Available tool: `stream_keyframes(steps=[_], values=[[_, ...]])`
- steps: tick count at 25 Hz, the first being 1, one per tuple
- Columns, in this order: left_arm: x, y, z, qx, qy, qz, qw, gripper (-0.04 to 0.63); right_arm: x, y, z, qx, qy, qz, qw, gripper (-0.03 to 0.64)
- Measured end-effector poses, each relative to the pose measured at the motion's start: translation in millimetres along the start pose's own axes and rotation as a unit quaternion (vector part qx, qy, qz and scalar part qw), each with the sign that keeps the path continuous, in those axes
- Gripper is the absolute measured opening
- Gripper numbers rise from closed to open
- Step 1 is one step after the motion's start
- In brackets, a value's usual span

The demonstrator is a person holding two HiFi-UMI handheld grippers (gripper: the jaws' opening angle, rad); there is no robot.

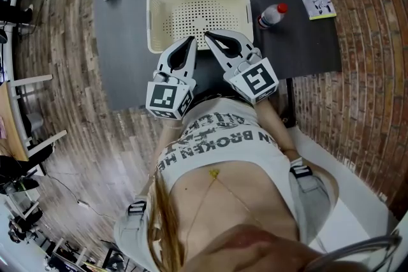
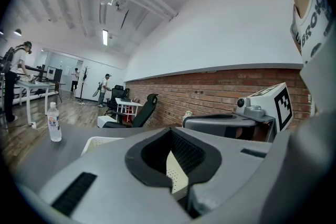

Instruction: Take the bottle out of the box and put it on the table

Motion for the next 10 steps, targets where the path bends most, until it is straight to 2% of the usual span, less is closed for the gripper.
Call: stream_keyframes(steps=[10], values=[[-1.0,0.5,0.7,0.001,-0.001,-0.004,1.0000,0.005,1.5,1.6,3.3,-0.008,0.002,-0.006,1.000,0.008]])
Point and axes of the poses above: the fingertips, and each gripper's own axes: x backward along the fingers, z to its right, y out of its underside, the point moved 9 cm from there along x, backward along the fingers, and after that the axes turned 15 degrees about -z, right-handed, at the moved point
